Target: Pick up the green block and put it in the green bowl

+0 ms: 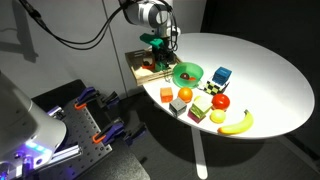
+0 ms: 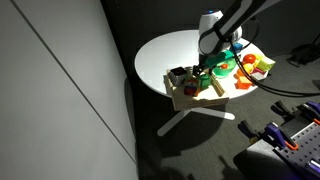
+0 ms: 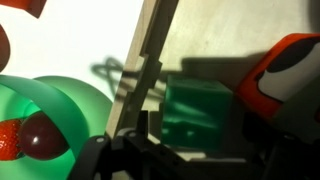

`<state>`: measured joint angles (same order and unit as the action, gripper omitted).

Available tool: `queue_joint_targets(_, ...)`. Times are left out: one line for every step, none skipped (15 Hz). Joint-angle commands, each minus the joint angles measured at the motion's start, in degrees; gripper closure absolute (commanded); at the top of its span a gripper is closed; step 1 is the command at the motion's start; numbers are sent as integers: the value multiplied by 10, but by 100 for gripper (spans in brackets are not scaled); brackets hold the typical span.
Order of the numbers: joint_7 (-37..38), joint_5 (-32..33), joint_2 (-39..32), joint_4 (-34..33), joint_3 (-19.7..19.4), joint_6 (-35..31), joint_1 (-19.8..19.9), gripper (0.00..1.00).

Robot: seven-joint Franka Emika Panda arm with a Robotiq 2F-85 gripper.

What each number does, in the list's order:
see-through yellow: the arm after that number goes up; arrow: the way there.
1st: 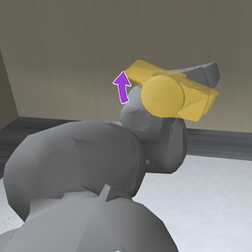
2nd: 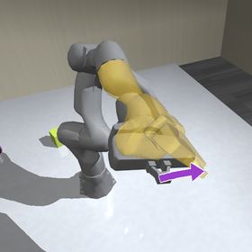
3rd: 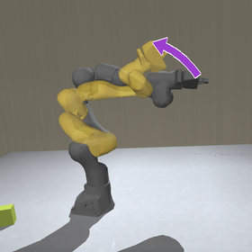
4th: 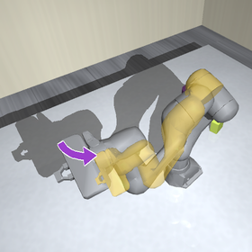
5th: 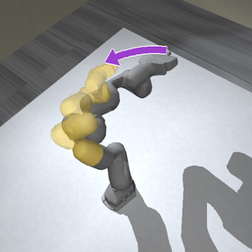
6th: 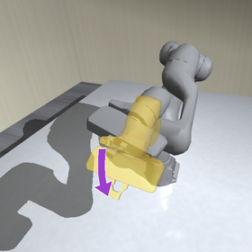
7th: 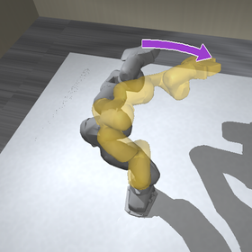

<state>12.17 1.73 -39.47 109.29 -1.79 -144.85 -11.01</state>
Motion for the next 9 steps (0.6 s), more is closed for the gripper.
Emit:
queue_joint_targets(11, 10, -9, -13, -4, 4, -3, 34)
queue_joint_targets(11, 10, -10, -13, -4, 5, -3, 42)
queue_joint_targets(12, 10, -9, -13, -5, 5, -3, 52)
queue_joint_targets(13, 10, -8, -13, -5, 8, -4, 61)
queue_joint_targets(15, 10, -5, -13, -6, 11, -5, 67)
queue_joint_targets(18, 11, 0, -14, -9, 16, -6, 68)
queue_joint_targets(14, 8, 8, -13, -6, 22, -3, 70)
queue_joint_targets(15, 8, 12, -13, -7, 24, -2, 70)
queue_joint_targets(13, 8, 18, -13, -7, 28, -1, 70)
